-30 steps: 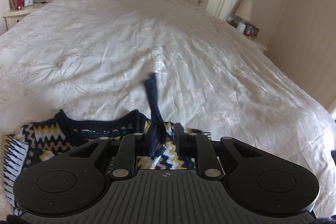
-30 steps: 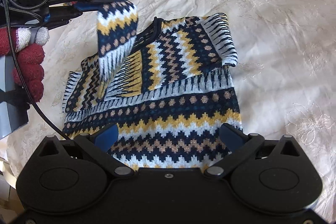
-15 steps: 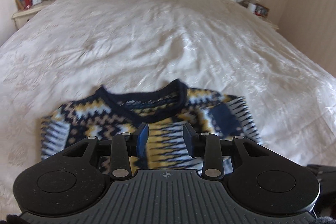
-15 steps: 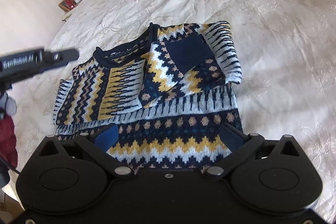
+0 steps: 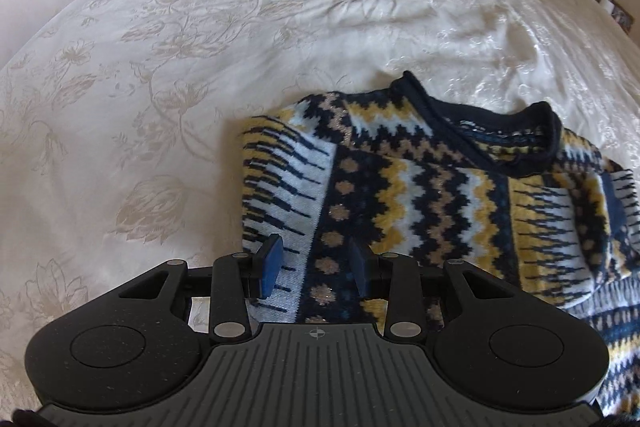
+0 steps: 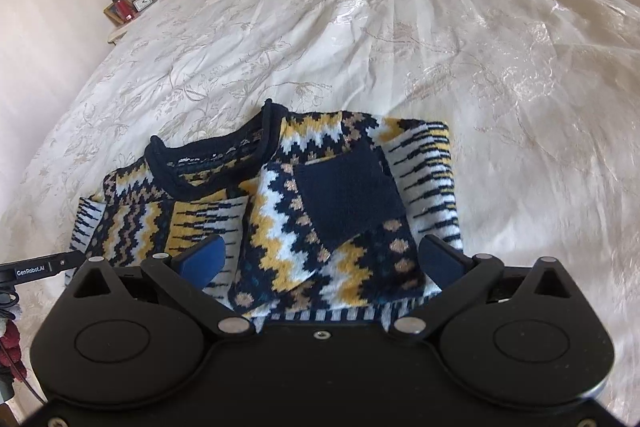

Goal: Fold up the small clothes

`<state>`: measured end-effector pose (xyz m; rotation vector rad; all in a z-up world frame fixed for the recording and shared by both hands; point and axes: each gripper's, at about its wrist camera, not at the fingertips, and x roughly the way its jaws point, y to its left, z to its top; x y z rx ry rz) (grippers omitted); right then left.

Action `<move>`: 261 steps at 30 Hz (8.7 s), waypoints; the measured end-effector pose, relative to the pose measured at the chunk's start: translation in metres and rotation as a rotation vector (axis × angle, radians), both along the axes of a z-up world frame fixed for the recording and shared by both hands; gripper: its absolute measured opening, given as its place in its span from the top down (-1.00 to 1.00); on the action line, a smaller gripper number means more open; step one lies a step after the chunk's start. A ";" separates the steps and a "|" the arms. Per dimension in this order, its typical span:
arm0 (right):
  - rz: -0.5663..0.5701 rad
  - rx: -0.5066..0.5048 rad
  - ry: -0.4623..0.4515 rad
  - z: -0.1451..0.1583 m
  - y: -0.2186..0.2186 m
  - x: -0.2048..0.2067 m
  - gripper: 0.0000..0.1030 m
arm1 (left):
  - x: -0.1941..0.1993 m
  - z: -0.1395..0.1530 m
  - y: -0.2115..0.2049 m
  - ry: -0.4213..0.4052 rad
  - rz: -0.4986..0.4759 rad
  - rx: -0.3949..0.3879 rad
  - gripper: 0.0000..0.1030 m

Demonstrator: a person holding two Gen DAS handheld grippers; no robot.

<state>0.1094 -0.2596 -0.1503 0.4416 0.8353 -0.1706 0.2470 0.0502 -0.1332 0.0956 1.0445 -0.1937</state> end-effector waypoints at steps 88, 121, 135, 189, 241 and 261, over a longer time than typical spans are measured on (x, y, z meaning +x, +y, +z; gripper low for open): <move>0.272 0.031 0.212 -0.039 0.050 -0.197 -0.99 | -0.237 -0.002 0.051 0.175 0.085 -0.074 -0.17; 0.192 0.018 0.140 -0.031 0.125 -0.293 -0.99 | -0.321 -0.002 0.077 0.119 -0.081 -0.138 -0.17; 0.113 0.039 0.103 -0.035 0.142 -0.323 -0.99 | -0.341 -0.012 0.095 0.103 -0.099 -0.170 -0.29; 0.177 0.212 0.237 -0.090 0.100 -0.254 -0.81 | -0.278 -0.051 0.058 0.164 -0.127 -0.108 -0.10; -0.005 0.283 -0.118 0.012 -0.052 0.034 0.75 | 0.024 0.063 0.013 -0.176 0.097 -0.385 0.90; -0.051 0.181 -0.138 -0.001 -0.056 0.058 -0.26 | 0.066 -0.001 -0.008 0.066 -0.140 -0.228 0.28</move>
